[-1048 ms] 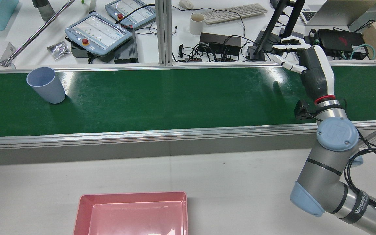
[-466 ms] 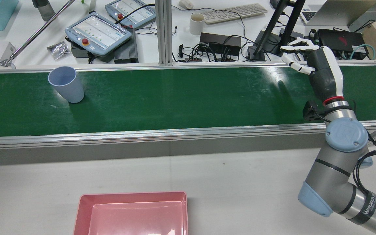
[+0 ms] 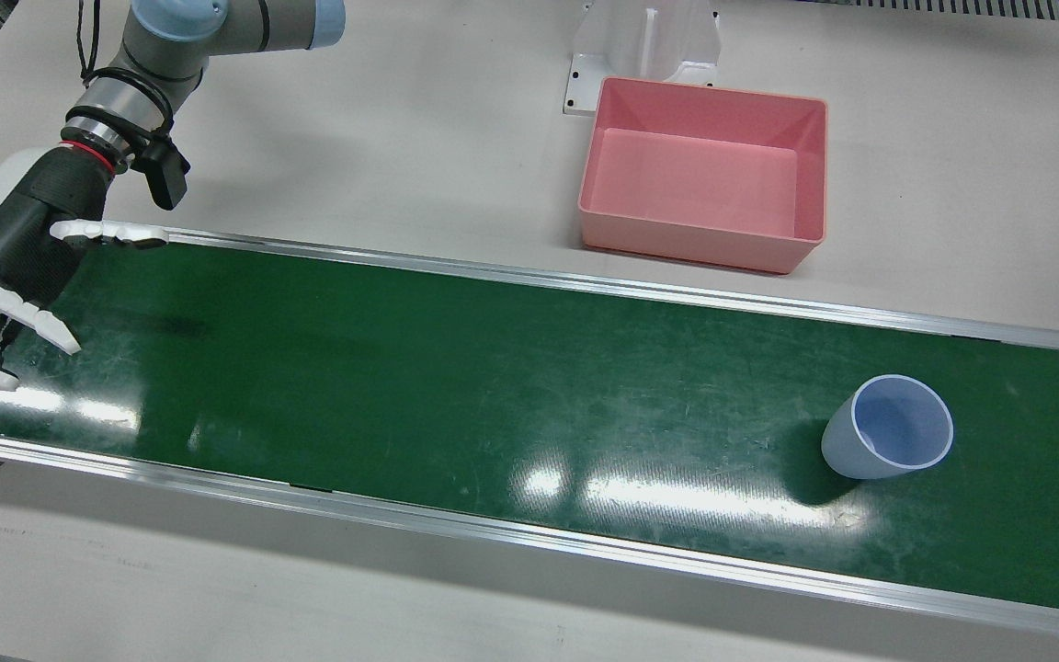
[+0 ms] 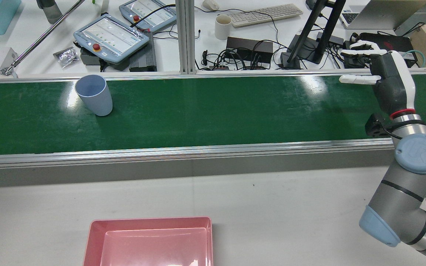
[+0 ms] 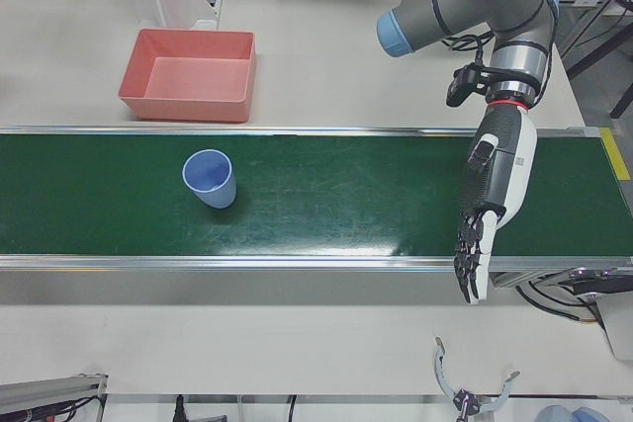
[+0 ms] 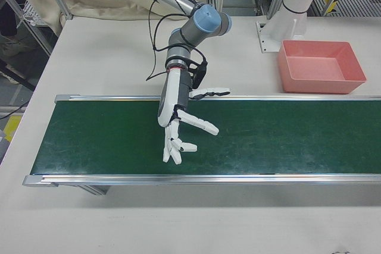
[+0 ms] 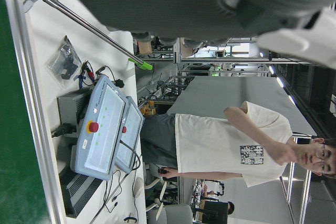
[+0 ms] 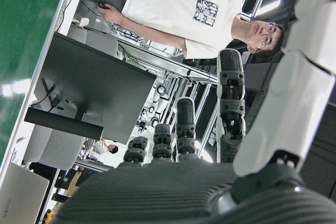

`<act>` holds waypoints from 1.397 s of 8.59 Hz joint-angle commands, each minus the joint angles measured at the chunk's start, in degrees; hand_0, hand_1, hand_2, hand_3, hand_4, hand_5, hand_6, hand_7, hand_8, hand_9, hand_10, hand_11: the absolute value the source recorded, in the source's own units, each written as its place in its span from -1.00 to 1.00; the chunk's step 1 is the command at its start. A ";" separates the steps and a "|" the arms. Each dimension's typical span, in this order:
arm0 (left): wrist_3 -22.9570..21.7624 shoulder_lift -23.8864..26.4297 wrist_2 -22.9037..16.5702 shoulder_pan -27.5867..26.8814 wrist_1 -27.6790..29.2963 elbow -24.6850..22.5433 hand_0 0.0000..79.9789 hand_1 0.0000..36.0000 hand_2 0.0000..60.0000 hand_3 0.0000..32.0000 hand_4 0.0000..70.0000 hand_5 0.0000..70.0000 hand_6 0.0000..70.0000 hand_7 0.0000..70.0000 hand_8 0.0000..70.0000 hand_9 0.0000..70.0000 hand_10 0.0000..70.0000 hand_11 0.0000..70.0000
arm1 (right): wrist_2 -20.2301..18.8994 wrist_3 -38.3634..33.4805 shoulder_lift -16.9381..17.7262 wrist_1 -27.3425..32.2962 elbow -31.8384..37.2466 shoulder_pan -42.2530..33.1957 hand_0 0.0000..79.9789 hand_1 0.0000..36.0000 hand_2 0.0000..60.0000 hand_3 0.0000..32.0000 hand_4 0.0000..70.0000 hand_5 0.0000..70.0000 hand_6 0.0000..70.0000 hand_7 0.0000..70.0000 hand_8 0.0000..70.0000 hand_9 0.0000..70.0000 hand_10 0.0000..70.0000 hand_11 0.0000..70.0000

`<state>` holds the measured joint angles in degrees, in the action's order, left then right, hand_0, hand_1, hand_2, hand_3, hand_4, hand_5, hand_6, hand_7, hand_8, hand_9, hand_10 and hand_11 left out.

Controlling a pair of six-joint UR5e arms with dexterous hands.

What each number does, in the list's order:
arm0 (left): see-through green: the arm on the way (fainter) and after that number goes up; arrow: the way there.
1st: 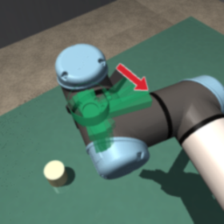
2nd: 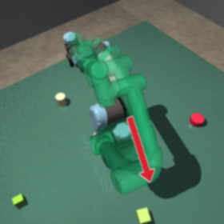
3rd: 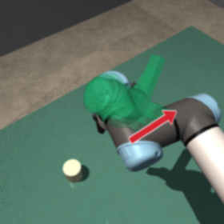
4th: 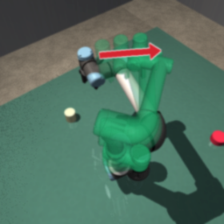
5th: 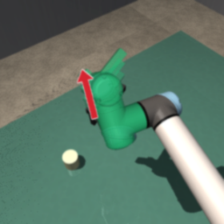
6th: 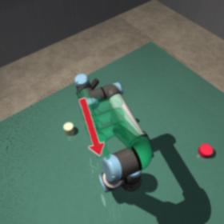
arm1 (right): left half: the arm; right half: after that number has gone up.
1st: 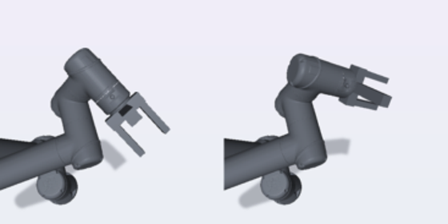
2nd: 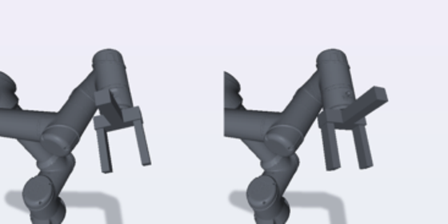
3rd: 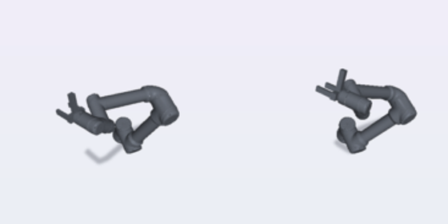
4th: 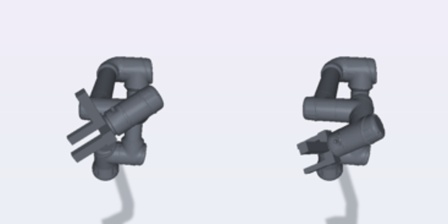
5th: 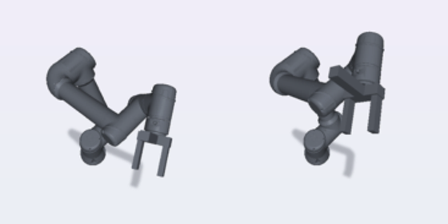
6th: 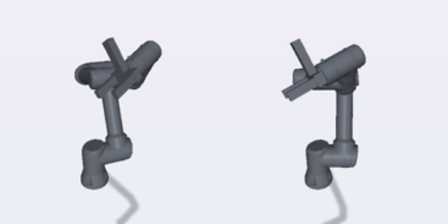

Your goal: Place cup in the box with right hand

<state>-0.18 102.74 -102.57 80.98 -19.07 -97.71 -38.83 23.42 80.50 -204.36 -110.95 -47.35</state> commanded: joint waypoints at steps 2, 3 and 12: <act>0.00 0.00 0.00 0.06 0.00 -0.02 -1.00 -1.00 -1.00 -1.00 -1.00 -1.00 -1.00 -1.00 -1.00 -1.00 -1.00 -1.00 | -2.04 0.05 3.26 2.73 -0.32 -2.58 0.22 0.03 0.00 -1.00 0.78 -0.93 -0.71 0.32 -0.82 -0.51 -0.77 -0.66; 0.00 0.00 0.00 0.06 0.00 -0.02 -1.00 -1.00 -1.00 -1.00 -1.00 -1.00 -1.00 -1.00 -1.00 -1.00 -1.00 -1.00 | -2.22 0.13 3.52 4.56 0.29 -2.23 0.22 0.00 -0.02 -1.00 0.78 -0.93 -0.71 0.33 -0.82 -0.51 -0.76 -0.64; 0.00 0.00 0.00 0.06 0.00 -0.02 -1.00 -1.00 -1.00 -1.00 -1.00 -1.00 -1.00 -1.00 -1.00 -1.00 -1.00 -1.00 | -2.57 0.48 6.60 5.02 1.35 -3.72 -0.16 -0.74 0.12 -1.00 1.00 -1.00 -0.65 0.64 -0.82 -0.47 -0.69 -0.60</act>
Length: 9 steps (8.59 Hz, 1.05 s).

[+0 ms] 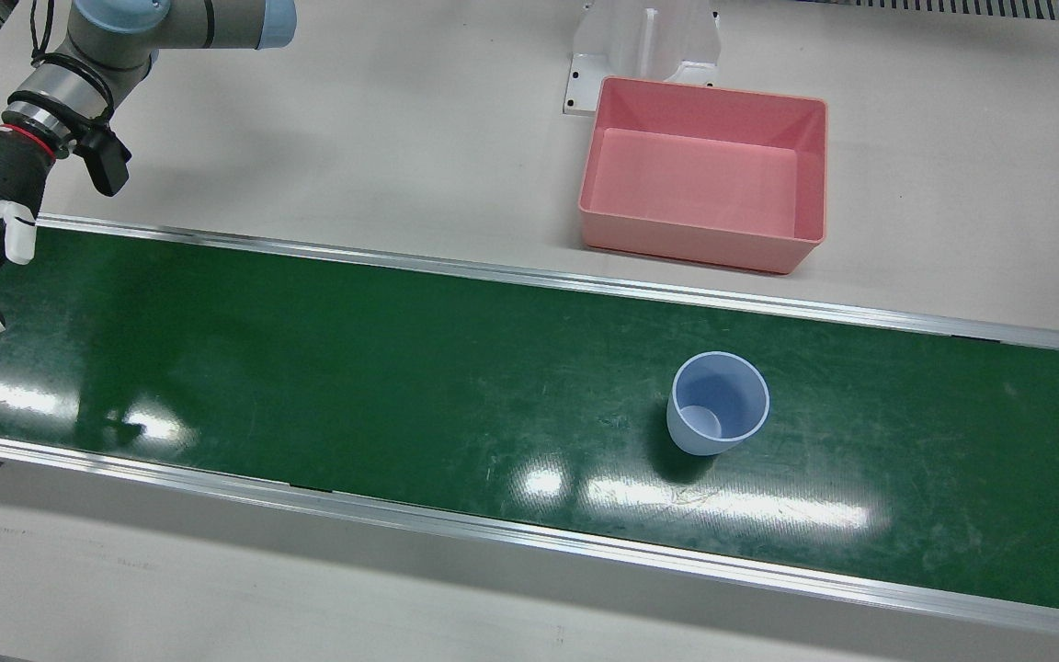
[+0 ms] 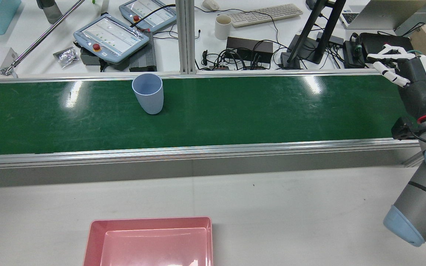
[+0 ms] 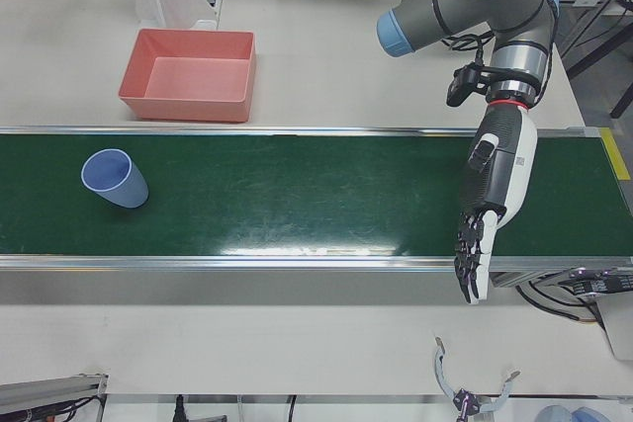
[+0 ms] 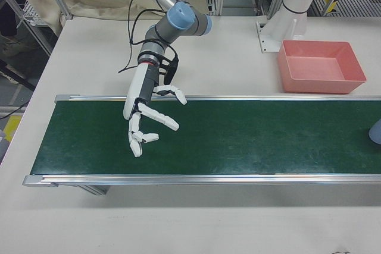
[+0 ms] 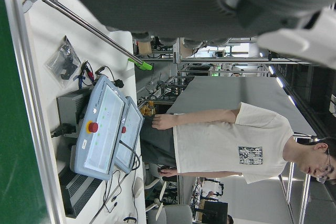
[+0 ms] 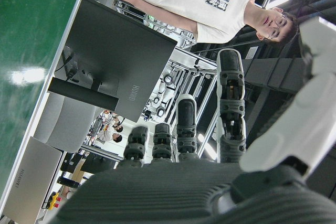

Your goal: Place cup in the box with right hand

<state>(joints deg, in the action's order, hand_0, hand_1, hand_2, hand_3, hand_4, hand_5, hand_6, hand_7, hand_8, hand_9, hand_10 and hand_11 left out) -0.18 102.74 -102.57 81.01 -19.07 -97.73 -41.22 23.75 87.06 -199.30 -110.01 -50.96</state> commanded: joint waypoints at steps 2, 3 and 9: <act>0.00 0.00 0.00 -0.06 0.00 0.00 -1.00 -1.00 -1.00 -1.00 -1.00 -1.00 -1.00 -1.00 -1.00 -1.00 -1.00 -1.00 | -1.31 0.15 0.12 1.96 2.41 -0.28 -0.39 -0.89 -0.14 -1.00 1.00 -1.00 -0.66 0.64 -0.83 -0.47 -0.75 -0.69; 0.00 0.00 0.00 -0.06 0.00 0.00 -1.00 -1.00 -1.00 -1.00 -1.00 -1.00 -1.00 -1.00 -1.00 -1.00 -1.00 -1.00 | -1.58 0.24 0.12 4.85 4.52 -0.72 -0.86 -1.00 -0.71 -1.00 1.00 -1.00 -0.70 0.50 -0.85 -0.51 -0.82 -0.78; 0.00 0.00 0.00 0.02 0.00 0.00 -1.00 -1.00 -1.00 -1.00 -1.00 -1.00 -1.00 -1.00 -1.00 -1.00 -1.00 -1.00 | -4.73 0.07 4.34 8.40 4.45 -3.97 -0.50 -1.00 -1.00 -1.00 1.00 -1.00 -0.70 0.44 -0.83 -0.49 -0.77 -0.71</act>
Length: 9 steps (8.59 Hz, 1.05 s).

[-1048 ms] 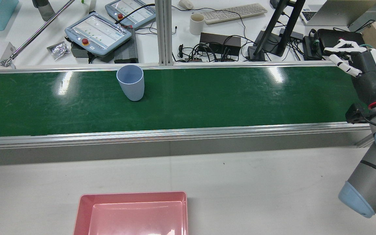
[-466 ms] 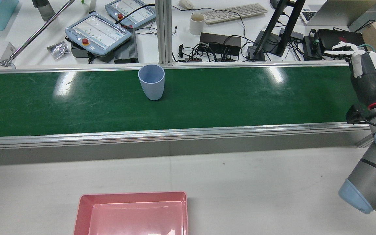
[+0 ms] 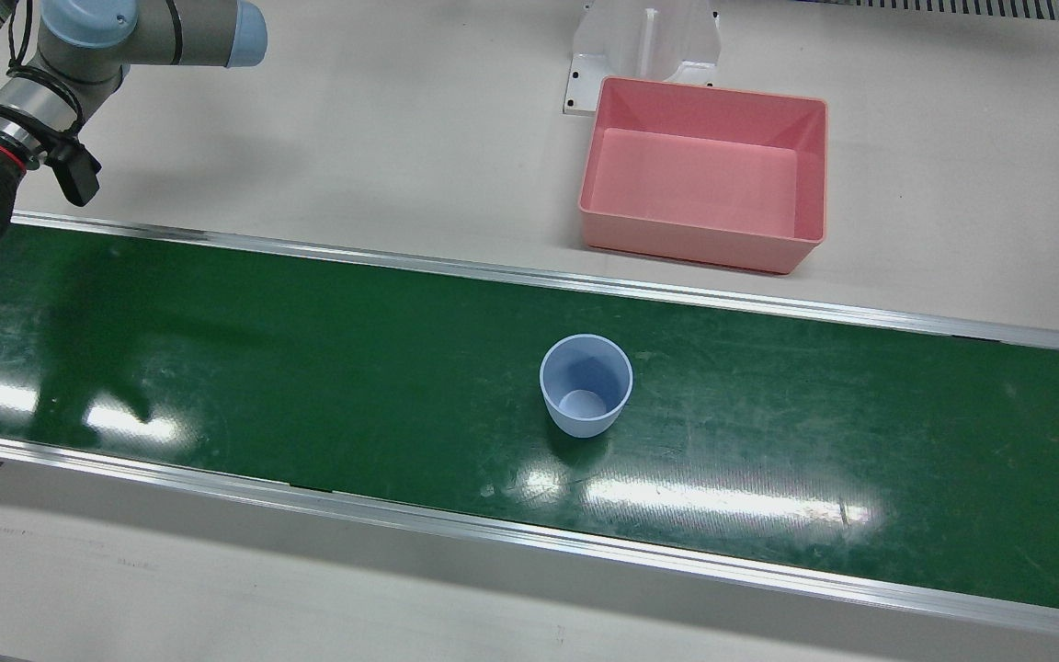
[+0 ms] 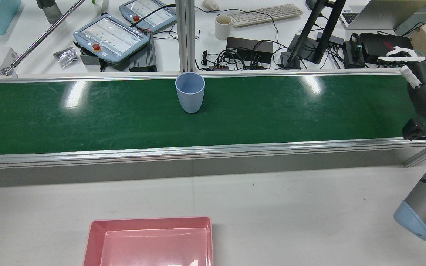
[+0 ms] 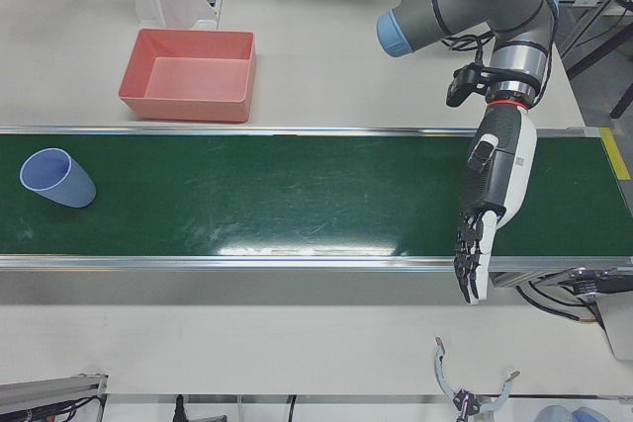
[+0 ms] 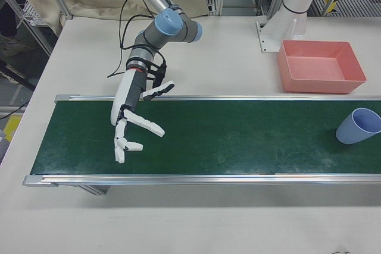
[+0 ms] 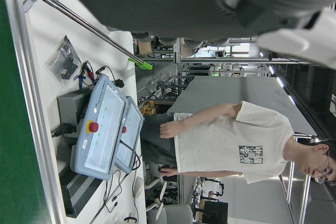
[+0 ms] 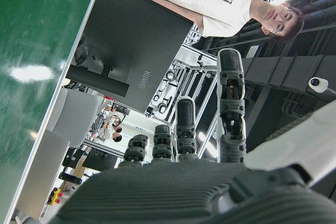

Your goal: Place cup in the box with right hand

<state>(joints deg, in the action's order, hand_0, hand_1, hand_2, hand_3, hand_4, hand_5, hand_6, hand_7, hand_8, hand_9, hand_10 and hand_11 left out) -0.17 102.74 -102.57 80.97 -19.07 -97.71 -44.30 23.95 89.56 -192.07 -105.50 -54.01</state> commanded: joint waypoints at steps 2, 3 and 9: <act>0.00 0.00 0.00 -0.02 0.00 -0.02 -1.00 -1.00 -1.00 -1.00 -1.00 -1.00 -1.00 -1.00 -1.00 -1.00 -1.00 -1.00 | -3.51 -0.22 1.67 1.00 -0.05 -1.18 0.03 -1.00 -0.88 -1.00 1.00 -1.00 -0.70 0.35 -0.81 -0.52 -0.77 -0.69; 0.00 0.00 0.00 0.06 0.00 -0.02 -1.00 -1.00 -1.00 -1.00 -1.00 -1.00 -1.00 -1.00 -1.00 -1.00 -1.00 -1.00 | -3.60 -0.13 1.24 0.91 -0.05 -0.49 0.07 -1.00 -0.90 -1.00 1.00 -1.00 -0.69 0.36 -0.81 -0.52 -0.77 -0.69; 0.00 0.00 0.00 -0.02 0.00 -0.02 -1.00 -1.00 -1.00 -1.00 -1.00 -1.00 -1.00 -1.00 -1.00 -1.00 -1.00 -1.00 | -3.42 2.41 -11.15 -1.37 5.05 3.56 0.06 -1.00 -0.99 -1.00 1.00 -1.00 -0.70 0.40 -0.84 -0.55 -0.86 -0.82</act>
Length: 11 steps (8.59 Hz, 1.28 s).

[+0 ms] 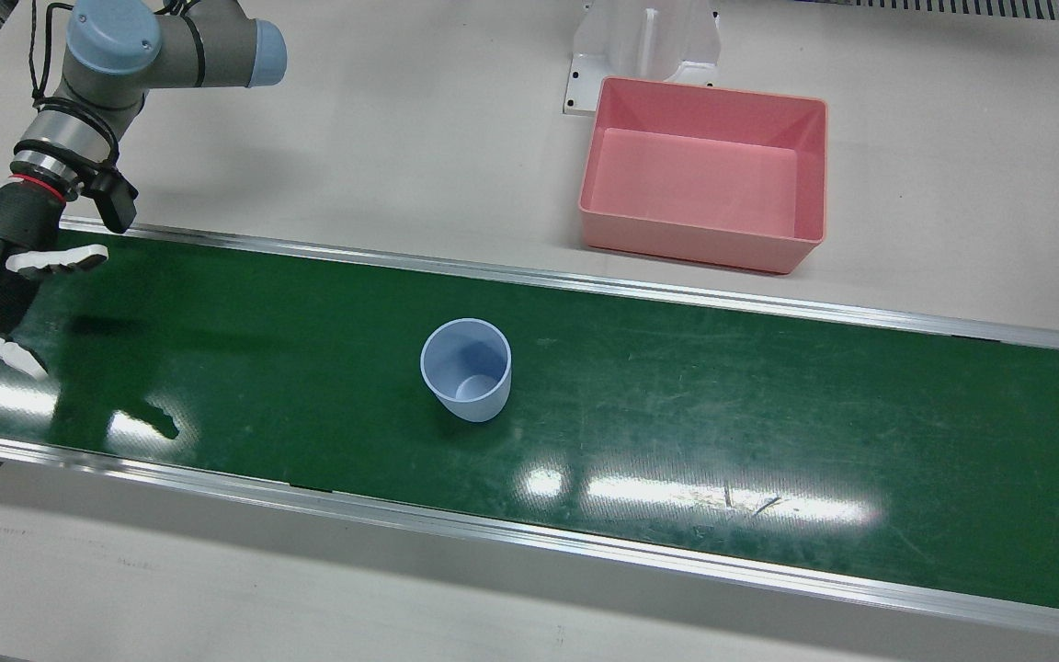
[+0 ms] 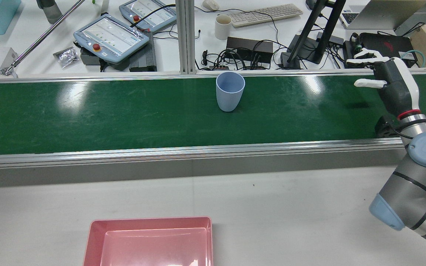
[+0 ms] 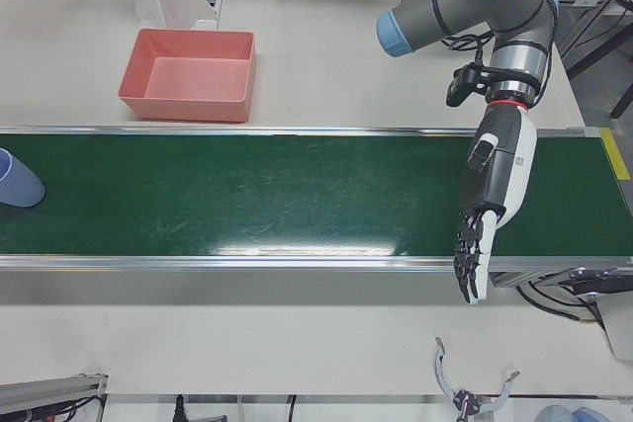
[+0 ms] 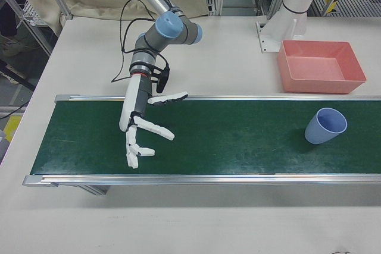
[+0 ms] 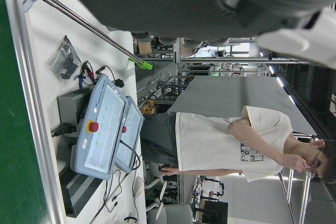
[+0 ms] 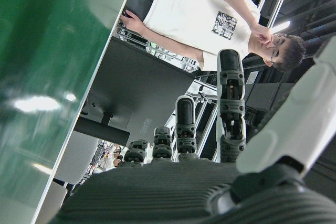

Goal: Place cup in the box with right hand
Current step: 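Move the open right hand toward the arriving blue cup on the belt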

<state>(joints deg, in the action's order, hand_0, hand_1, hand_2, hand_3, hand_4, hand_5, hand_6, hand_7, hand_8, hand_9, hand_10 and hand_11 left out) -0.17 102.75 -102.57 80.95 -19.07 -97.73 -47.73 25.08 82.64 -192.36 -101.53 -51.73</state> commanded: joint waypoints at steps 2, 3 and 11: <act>0.00 0.00 0.00 -0.01 0.00 0.00 -1.00 -1.00 -1.00 -1.00 -1.00 -1.00 -1.00 -1.00 -1.00 -1.00 -1.00 -1.00 | 0.09 1.47 -4.25 -1.53 0.80 1.54 0.07 -1.00 -0.94 -1.00 1.00 -1.00 -0.70 0.42 -0.86 -0.54 -0.90 -0.87; 0.00 0.00 0.00 0.08 0.00 0.00 -1.00 -1.00 -1.00 -1.00 -1.00 -1.00 -1.00 -1.00 -1.00 -1.00 -1.00 -1.00 | 0.09 1.55 -4.16 -1.53 0.80 1.81 0.08 -1.00 -0.94 -1.00 1.00 -1.00 -0.71 0.40 -0.86 -0.55 -0.91 -0.89; 0.00 0.00 0.00 -0.01 0.00 0.00 -1.00 -1.00 -1.00 -1.00 -1.00 -1.00 -1.00 -1.00 -1.00 -1.00 -1.00 -1.00 | -0.17 3.40 -0.29 -3.64 -3.16 5.58 0.06 -0.99 -0.93 -1.00 0.73 -1.00 -0.76 0.16 -0.90 -0.62 -0.97 -0.96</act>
<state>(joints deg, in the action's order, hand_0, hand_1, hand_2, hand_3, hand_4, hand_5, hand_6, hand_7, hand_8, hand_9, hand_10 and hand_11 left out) -0.18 102.74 -102.57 80.99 -19.07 -97.73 -47.85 28.26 81.72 -195.83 -105.67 -47.40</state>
